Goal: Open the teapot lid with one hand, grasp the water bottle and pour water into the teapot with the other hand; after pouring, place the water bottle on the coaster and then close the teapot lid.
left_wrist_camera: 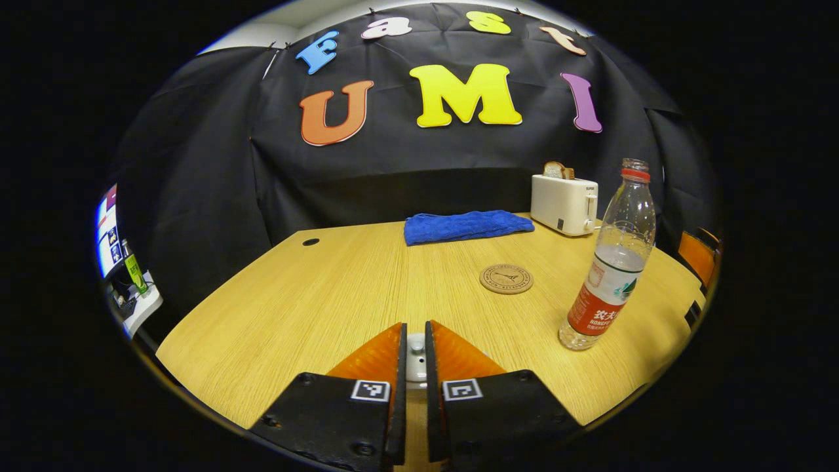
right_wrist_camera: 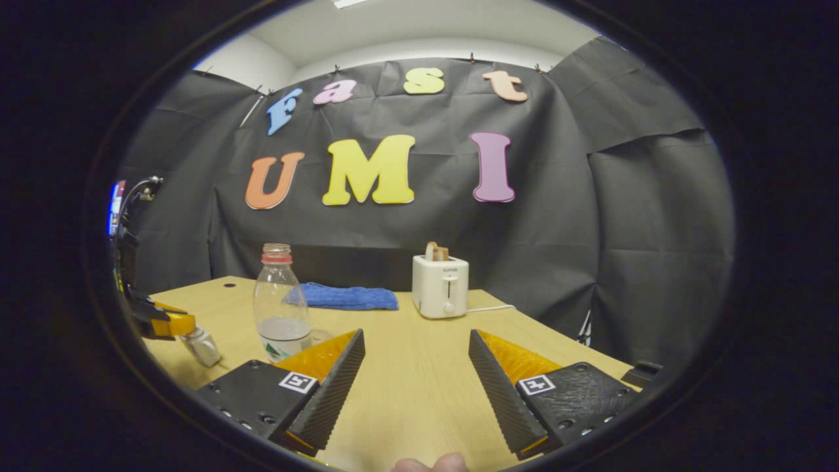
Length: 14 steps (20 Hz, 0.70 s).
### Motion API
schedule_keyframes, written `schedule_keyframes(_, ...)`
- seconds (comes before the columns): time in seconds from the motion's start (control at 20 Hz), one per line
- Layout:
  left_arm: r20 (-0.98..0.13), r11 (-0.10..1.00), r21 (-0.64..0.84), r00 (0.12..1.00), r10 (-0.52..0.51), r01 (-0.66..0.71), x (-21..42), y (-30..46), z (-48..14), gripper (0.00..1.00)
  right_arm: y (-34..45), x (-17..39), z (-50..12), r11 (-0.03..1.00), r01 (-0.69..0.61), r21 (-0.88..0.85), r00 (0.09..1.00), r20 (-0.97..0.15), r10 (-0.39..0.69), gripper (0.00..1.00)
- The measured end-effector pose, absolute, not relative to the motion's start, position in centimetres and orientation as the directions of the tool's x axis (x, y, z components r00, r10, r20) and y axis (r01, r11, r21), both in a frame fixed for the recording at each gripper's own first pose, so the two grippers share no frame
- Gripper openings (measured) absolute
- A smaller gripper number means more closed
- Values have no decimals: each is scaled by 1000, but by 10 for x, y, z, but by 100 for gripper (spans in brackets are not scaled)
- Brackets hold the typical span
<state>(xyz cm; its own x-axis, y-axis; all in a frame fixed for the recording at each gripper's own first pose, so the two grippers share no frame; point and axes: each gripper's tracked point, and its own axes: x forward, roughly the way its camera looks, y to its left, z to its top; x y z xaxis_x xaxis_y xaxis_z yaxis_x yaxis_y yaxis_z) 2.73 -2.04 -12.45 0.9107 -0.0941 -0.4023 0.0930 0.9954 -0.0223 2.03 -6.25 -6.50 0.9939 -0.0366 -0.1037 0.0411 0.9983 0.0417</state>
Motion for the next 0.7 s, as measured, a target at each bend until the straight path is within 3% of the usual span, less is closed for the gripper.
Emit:
schedule_keyframes(0.1,-406,995,-24,908,-102,101,28,-22,-125,8,-49,20,-68,999,-17,37,993,-112,21,98)
schedule_keyframes(0.15,-406,995,-21,908,-101,101,27,-23,-124,7,-42,18,-69,998,-46,33,992,-113,50,92)
schedule_keyframes(0.3,-402,994,-27,909,-108,106,28,-21,-122,4,-20,14,-70,992,-124,29,985,-116,127,95)
schedule_keyframes(0.7,-299,989,-76,943,-147,130,19,-13,-78,3,32,17,-88,969,-242,41,954,-173,246,99)
